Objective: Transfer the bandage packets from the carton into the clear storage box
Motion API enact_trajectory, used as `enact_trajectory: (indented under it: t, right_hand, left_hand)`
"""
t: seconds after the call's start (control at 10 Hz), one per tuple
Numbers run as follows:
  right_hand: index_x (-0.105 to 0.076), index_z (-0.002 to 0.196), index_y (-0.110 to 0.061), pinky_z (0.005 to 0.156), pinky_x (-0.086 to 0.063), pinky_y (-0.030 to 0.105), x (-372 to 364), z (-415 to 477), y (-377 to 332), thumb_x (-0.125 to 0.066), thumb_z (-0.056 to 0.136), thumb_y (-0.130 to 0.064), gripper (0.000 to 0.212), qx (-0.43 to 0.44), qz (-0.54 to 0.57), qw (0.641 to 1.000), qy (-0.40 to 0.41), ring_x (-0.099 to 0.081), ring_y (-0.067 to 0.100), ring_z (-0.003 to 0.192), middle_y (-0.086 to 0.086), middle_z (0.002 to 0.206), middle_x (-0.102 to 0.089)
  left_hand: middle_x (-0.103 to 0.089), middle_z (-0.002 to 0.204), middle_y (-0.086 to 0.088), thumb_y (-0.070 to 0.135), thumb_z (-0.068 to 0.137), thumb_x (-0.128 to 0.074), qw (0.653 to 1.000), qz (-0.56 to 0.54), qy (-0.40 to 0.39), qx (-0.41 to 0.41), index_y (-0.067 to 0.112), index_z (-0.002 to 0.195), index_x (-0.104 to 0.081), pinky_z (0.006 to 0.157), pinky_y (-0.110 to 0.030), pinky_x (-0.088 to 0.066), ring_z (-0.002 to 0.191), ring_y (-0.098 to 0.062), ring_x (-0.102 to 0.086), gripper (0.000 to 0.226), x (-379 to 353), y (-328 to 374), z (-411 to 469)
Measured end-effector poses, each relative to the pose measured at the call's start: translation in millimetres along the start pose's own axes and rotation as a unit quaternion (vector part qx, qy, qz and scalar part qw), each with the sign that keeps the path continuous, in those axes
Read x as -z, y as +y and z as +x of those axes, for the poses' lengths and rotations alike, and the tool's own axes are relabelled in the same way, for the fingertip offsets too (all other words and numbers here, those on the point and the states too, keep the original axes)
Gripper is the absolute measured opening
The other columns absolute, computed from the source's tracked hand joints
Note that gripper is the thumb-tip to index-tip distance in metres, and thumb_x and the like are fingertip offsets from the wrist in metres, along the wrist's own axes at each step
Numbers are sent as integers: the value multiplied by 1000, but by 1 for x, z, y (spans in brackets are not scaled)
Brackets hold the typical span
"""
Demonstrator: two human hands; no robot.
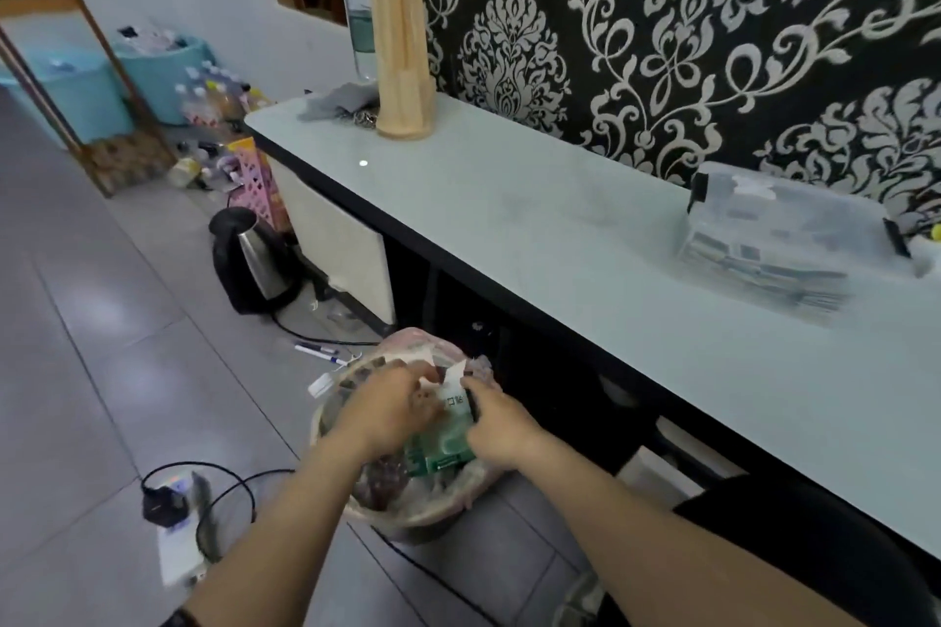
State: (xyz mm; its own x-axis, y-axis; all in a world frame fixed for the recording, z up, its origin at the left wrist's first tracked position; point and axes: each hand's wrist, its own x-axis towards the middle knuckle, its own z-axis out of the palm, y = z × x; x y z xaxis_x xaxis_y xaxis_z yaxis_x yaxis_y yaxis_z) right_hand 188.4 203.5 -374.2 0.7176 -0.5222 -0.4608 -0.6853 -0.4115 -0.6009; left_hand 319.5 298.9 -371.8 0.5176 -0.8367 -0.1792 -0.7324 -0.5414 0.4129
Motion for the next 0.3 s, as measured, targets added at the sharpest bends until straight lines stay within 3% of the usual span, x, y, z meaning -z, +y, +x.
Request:
enact_trajectory:
  t: [0.1,0.2,0.3]
  right_hand:
    - [-45,140,-25,103,-43,31,-4,-6,12,-55,88,-17,54,-10,18,1000,-23,-48,25,128,4,138,-54]
    - [-51,135,-21,100,-45,31,8,-14,16,-53,89,-12,47,9,19,1000,-2,-53,27,122,8,134,-57]
    - [-61,123,-14,99,-47,36,30,-19,13,-47,88,-8,38,28,40,996,69,-59,29,116,11,124,-65]
  left_hand:
    - [-54,121,-5,22,85,-61,993,87,-66,-41,24,121,-64,90,-31,-47,108,-25,-58,35,-15,7,4]
    - [-61,124,-4,17,86,-58,996,84,-25,-29,24,119,-66,89,-31,-49,110,-23,-59,35,-16,9,11]
    - [-69,103,7,15,89,-57,998,-22,55,-26,25,95,-72,77,-21,-49,86,-8,-63,19,-3,22,12]
